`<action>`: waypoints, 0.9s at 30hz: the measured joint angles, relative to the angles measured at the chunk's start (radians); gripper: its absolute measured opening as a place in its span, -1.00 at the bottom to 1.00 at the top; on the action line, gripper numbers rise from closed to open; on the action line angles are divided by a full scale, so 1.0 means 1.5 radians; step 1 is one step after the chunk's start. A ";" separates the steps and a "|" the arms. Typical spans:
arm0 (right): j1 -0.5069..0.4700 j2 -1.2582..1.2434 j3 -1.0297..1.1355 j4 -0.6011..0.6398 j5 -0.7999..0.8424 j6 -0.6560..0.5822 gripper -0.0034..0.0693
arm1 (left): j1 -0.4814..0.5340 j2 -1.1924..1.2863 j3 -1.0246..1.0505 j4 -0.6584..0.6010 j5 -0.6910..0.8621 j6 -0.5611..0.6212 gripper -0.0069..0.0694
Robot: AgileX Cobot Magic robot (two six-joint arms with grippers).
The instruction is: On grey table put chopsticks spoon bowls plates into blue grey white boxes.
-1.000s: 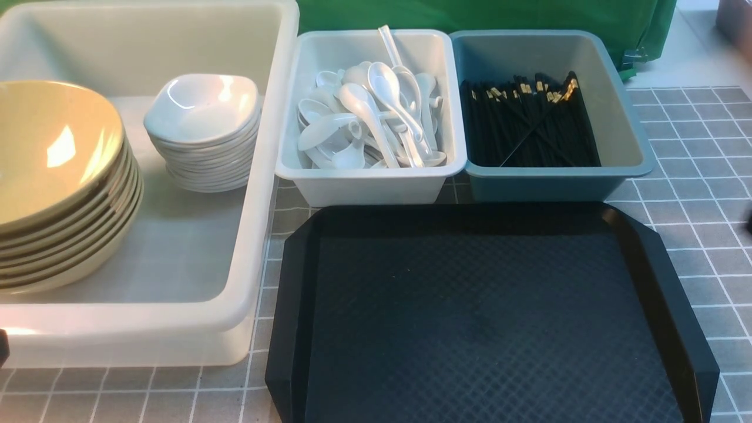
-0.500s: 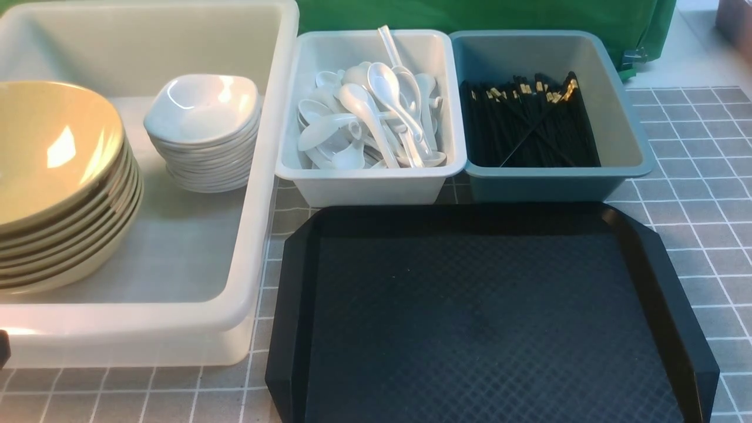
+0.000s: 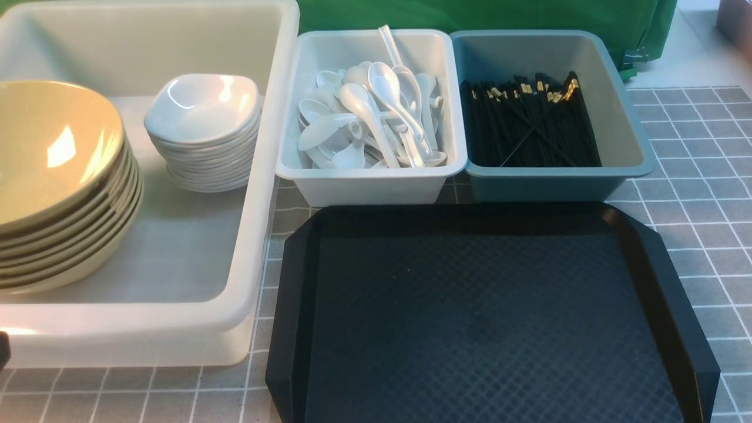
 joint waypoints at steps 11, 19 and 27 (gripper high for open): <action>0.000 0.000 0.000 0.000 0.000 0.000 -0.81 | 0.000 0.000 0.000 0.000 0.000 0.000 -0.84; 0.000 0.000 0.000 0.000 0.000 0.000 -0.80 | 0.000 0.000 0.000 0.000 0.000 0.000 -0.84; 0.000 0.000 0.000 0.000 0.000 0.000 -0.79 | -0.002 0.000 0.026 -0.022 -0.025 -0.005 -0.84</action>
